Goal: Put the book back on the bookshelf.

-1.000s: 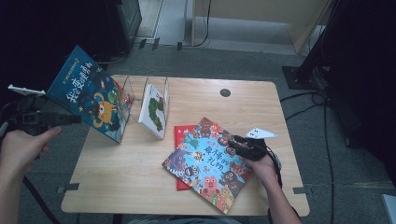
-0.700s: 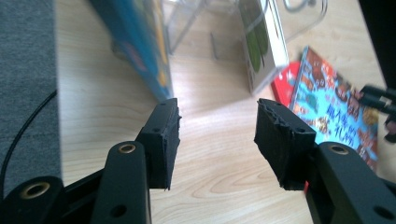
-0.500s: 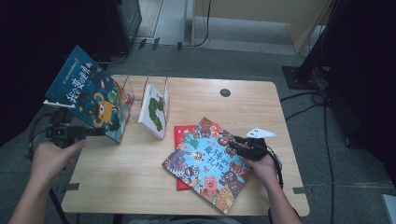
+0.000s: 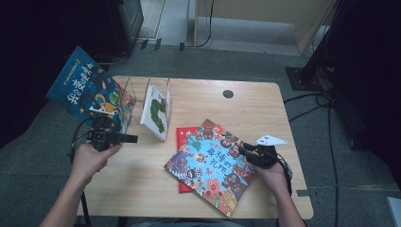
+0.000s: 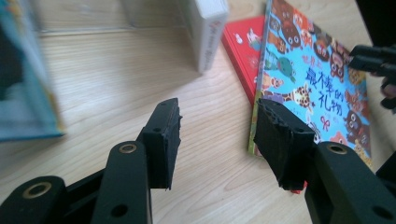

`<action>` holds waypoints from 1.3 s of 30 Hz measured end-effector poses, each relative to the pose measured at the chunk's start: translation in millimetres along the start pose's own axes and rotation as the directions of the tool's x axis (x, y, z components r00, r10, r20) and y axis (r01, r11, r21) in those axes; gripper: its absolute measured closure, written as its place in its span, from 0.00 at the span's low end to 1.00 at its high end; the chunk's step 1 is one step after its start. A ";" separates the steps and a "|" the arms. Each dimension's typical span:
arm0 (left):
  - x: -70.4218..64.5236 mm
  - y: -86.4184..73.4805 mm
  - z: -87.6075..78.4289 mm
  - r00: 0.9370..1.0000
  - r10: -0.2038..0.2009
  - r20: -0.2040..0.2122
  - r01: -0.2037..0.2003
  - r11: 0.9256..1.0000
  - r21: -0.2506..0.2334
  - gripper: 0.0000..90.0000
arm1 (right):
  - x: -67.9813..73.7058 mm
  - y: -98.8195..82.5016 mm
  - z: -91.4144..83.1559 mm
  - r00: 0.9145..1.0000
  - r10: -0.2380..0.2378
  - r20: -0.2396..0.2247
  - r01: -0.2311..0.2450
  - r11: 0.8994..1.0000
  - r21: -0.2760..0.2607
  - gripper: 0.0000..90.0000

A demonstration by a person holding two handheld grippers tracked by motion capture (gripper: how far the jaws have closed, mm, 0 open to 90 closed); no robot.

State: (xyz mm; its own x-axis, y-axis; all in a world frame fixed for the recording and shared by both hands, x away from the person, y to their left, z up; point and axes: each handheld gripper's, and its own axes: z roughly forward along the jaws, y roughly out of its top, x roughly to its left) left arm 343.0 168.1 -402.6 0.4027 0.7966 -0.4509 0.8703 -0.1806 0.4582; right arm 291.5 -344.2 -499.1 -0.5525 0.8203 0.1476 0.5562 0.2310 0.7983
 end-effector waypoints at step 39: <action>-31.2 -13.7 94.1 0.984 0.156 0.088 -0.160 0.986 0.042 1.00 | -16.4 -46.6 -53.8 0.983 0.108 0.148 -0.114 0.993 0.033 1.00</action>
State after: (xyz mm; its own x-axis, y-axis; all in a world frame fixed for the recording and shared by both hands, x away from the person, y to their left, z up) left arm 345.2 91.4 -466.9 0.5572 0.7044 -0.4397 0.8055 -0.3299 0.4923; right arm 241.2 -396.6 -507.3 -0.3909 0.9090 0.1448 0.6357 0.1529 0.7566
